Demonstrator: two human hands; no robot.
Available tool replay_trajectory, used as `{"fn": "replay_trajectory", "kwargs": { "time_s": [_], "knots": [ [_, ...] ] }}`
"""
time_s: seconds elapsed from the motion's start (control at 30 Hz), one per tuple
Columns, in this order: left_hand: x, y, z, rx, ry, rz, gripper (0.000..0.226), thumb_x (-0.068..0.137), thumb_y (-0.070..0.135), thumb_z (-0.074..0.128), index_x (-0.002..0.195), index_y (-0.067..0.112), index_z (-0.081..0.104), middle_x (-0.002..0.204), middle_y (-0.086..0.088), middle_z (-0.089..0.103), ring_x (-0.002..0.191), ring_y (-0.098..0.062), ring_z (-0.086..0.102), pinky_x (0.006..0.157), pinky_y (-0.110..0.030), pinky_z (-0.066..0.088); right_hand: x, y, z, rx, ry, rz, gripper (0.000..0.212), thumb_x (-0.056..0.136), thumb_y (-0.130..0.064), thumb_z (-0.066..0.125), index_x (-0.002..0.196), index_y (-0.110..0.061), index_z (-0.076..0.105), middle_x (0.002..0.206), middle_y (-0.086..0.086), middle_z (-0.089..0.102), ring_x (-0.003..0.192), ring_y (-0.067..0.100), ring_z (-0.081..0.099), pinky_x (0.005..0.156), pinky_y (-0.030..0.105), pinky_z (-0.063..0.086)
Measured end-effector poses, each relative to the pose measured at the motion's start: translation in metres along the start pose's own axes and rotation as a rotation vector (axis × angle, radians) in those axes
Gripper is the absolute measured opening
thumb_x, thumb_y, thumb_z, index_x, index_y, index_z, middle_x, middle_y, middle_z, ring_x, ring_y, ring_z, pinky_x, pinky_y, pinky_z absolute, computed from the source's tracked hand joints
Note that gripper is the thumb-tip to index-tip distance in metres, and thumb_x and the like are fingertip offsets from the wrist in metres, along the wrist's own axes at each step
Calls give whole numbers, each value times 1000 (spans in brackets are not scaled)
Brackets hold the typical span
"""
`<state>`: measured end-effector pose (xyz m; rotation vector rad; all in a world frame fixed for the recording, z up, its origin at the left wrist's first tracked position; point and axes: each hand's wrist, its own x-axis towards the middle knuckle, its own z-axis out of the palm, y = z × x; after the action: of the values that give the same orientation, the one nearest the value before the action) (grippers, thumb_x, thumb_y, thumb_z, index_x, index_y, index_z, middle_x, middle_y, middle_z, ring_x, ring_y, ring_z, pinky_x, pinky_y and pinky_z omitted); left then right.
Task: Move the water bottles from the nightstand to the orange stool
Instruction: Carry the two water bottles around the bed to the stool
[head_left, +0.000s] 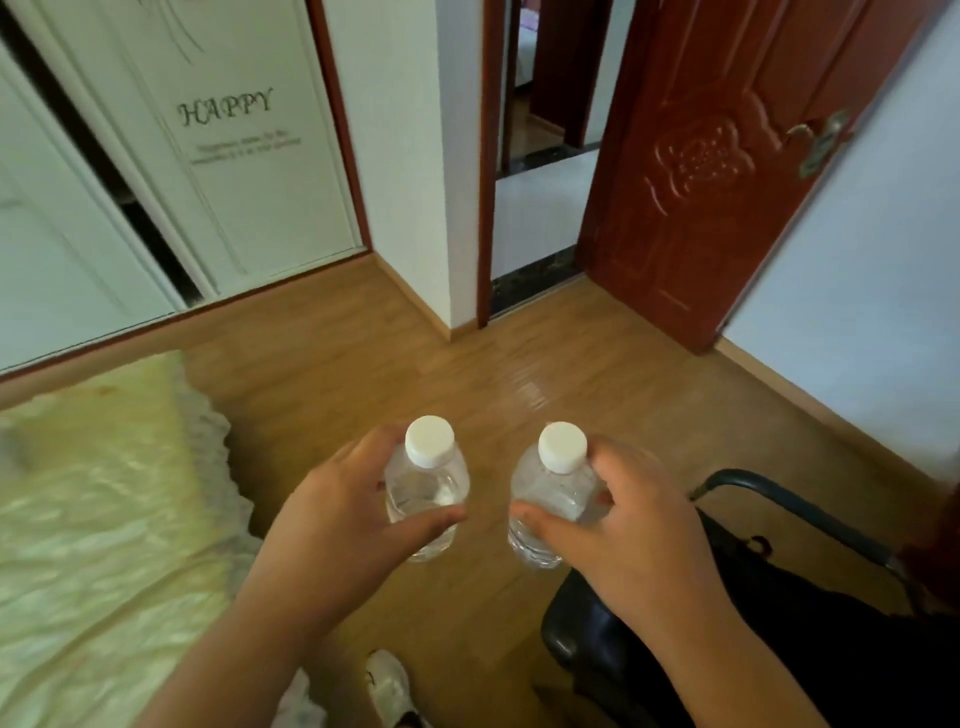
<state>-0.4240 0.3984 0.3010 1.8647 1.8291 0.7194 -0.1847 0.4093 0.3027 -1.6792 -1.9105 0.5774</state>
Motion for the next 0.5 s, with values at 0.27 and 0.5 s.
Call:
{"fn": "replay_trajectory", "kwargs": {
  "time_s": [0.27, 0.5],
  "knots": [
    [-1, -58, -55, -68, 105, -86, 62, 66, 74, 72, 118, 46, 52, 103, 26, 63, 93, 2, 61, 78, -32, 54, 38, -69, 42, 63, -159, -33, 52, 67, -68, 76, 103, -52, 42, 97, -38, 48, 94, -12, 51, 70, 8, 39],
    [22, -115, -103, -83, 173, -110, 69, 65, 74, 72, 124, 47, 50, 110, 26, 63, 97, 0, 62, 80, -33, 55, 80, -131, 87, -24, -146, -125, 45, 65, -72, 75, 92, -49, 46, 90, -32, 54, 85, -8, 55, 67, 16, 47]
  ]
}}
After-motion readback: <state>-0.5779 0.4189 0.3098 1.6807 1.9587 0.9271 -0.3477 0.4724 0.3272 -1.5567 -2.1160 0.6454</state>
